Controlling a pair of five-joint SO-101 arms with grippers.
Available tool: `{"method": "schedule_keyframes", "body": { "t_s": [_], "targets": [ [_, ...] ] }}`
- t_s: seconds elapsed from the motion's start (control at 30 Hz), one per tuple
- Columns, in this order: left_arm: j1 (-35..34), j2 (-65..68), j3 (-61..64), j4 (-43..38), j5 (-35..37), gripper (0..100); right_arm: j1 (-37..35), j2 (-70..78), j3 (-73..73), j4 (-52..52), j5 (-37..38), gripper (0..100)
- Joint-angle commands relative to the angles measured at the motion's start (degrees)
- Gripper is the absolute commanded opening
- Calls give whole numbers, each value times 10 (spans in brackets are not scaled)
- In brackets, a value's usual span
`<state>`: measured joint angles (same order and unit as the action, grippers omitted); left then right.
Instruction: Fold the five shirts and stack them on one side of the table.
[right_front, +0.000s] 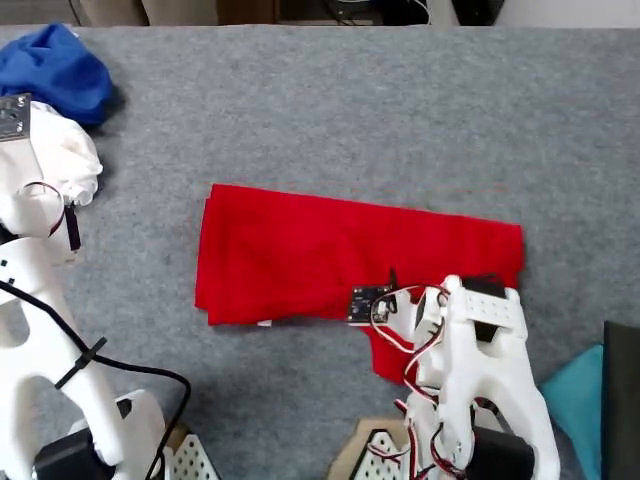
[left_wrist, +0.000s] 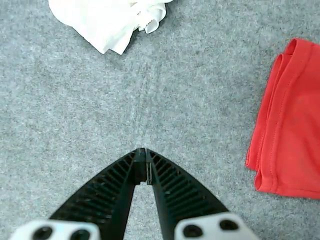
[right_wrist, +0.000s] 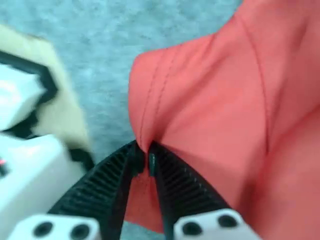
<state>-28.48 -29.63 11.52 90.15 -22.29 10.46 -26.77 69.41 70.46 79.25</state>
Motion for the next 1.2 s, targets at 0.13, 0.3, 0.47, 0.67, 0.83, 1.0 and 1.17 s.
{"method": "schedule_keyframes", "body": {
  "t_s": [0.13,0.3,0.47,0.67,0.83,1.0,1.17],
  "targets": [
    [-6,-4,-26,-9,-3,21,7,2,-187,157,-4,5],
    [-6,-4,-26,-9,-3,21,6,3,-253,162,-2,5],
    [-6,-5,-26,-8,-3,21,-18,4,-276,152,-2,5],
    [-6,-5,-26,-5,-3,21,-22,4,-276,84,-1,5],
    [-6,-5,-26,-5,-3,21,-23,4,-276,40,-1,5],
    [-6,-5,-26,-5,-3,21,-23,4,-273,-27,0,5],
    [-6,-5,-26,-6,-3,21,-22,4,-272,-98,-1,7]
  ]
}}
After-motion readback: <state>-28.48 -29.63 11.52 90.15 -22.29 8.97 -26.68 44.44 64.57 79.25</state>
